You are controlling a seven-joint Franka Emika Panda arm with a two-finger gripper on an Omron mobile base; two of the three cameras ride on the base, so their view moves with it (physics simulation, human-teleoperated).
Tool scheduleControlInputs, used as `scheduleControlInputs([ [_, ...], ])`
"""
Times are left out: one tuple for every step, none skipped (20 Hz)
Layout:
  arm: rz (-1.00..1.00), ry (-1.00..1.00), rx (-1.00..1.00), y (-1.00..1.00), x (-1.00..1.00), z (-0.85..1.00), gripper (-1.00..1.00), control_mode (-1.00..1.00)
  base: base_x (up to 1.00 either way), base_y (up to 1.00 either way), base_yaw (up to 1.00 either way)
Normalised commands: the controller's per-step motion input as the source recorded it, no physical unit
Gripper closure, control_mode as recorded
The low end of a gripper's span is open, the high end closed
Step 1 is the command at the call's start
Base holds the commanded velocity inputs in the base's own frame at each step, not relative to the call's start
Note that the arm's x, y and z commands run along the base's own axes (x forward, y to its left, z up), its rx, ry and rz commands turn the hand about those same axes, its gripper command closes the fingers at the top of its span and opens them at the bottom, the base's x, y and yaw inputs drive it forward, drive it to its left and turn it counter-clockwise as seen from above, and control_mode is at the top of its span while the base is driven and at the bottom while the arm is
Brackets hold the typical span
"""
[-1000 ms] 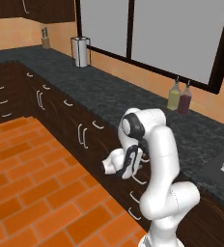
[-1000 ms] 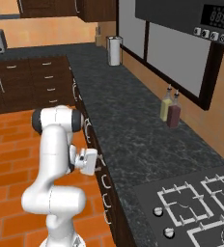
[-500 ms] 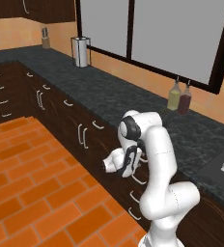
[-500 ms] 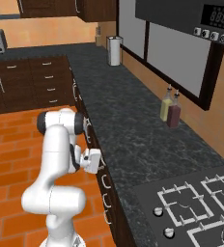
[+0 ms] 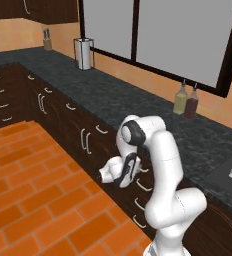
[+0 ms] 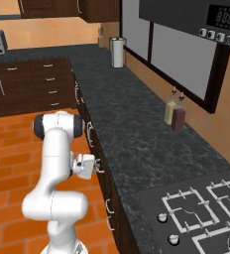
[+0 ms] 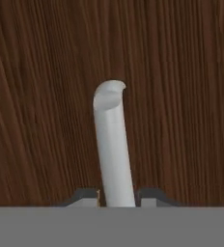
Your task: Take a straw from the drawer in front and place it inside the glass cup on the dining counter.
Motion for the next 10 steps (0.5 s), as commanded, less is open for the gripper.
scheduleControlInputs([
  [0.06,-0.10,0.01,0.99,-0.94,0.00,1.00,-1.00,0.00,0.00,0.00],
  [0.08,-0.08,0.01,1.00,-0.92,0.00,1.00,-1.00,0.00,0.00,0.00],
  [0.09,-0.06,0.02,1.00,-0.90,0.00,1.00,-1.00,0.00,0.00,0.00],
  [0.09,-0.05,0.02,1.00,-0.88,0.00,1.00,-1.00,0.00,0.00,0.00],
  [0.09,-0.03,0.03,1.00,-0.84,0.00,1.00,-1.00,0.00,0.00,0.00],
  [0.09,0.00,0.04,1.00,-0.76,0.00,1.00,-1.00,0.00,0.00,0.00],
  [0.09,0.00,0.05,1.00,-0.74,0.00,1.00,-1.00,0.00,0.00,0.00],
  [0.09,0.00,0.07,1.00,-0.71,0.00,1.00,-1.00,0.00,0.00,0.00],
  [0.09,0.00,0.09,1.00,-0.68,0.00,1.00,-1.00,0.00,0.00,0.00],
  [0.10,0.00,0.11,1.00,-0.63,0.01,1.00,-1.00,0.00,0.00,0.00],
])
